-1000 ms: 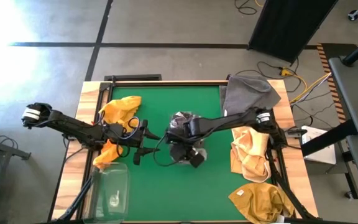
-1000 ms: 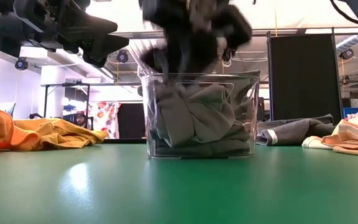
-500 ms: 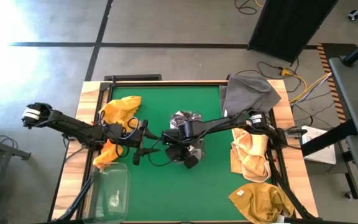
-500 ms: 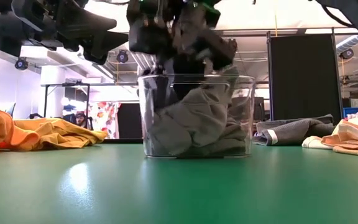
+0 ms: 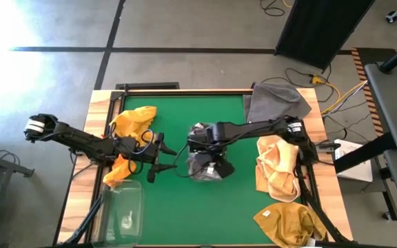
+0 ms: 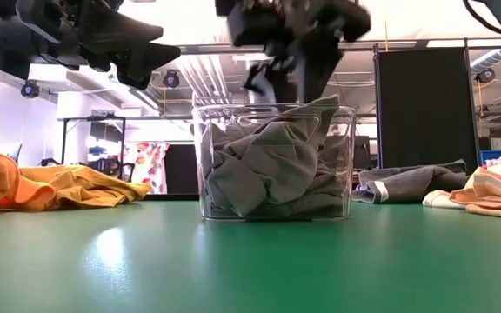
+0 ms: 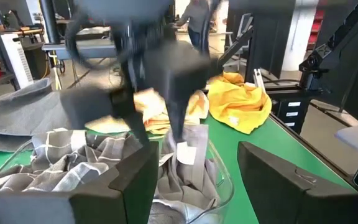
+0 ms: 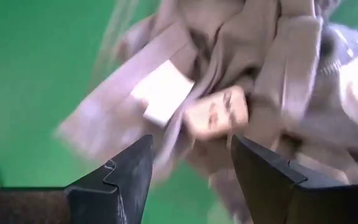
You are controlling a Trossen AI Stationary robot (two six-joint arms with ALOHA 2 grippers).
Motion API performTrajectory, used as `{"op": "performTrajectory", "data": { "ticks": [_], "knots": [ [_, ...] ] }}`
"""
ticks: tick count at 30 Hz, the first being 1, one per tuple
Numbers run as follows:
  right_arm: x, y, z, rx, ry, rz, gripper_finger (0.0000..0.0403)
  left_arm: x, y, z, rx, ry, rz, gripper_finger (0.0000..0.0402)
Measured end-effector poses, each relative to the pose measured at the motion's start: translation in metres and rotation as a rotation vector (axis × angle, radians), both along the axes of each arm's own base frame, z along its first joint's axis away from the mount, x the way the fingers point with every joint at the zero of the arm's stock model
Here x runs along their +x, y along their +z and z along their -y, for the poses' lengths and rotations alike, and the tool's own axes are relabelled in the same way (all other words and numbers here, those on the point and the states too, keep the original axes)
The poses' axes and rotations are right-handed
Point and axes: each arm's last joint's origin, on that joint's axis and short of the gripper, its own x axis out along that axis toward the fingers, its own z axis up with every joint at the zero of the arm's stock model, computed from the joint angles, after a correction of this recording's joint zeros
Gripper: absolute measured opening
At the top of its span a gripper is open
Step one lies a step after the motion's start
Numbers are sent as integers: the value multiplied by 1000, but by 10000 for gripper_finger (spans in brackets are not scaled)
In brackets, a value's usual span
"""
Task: Sort towels by color in basket
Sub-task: Put the light gray towel into the top transparent bin
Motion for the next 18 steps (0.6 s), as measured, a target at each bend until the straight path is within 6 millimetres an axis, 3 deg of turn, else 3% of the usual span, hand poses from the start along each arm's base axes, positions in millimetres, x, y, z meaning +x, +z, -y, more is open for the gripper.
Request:
{"op": "performTrajectory", "data": {
  "ticks": [4,10,18],
  "knots": [
    [13,-30,-6,0,40,83,203,0,0,0,-1,0,5,204],
    [40,-44,-8,10,37,282,192,0,1,0,-2,-4,11,204],
    [44,-67,-3,2,70,235,191,-1,1,0,2,-7,6,204]
  ]
}}
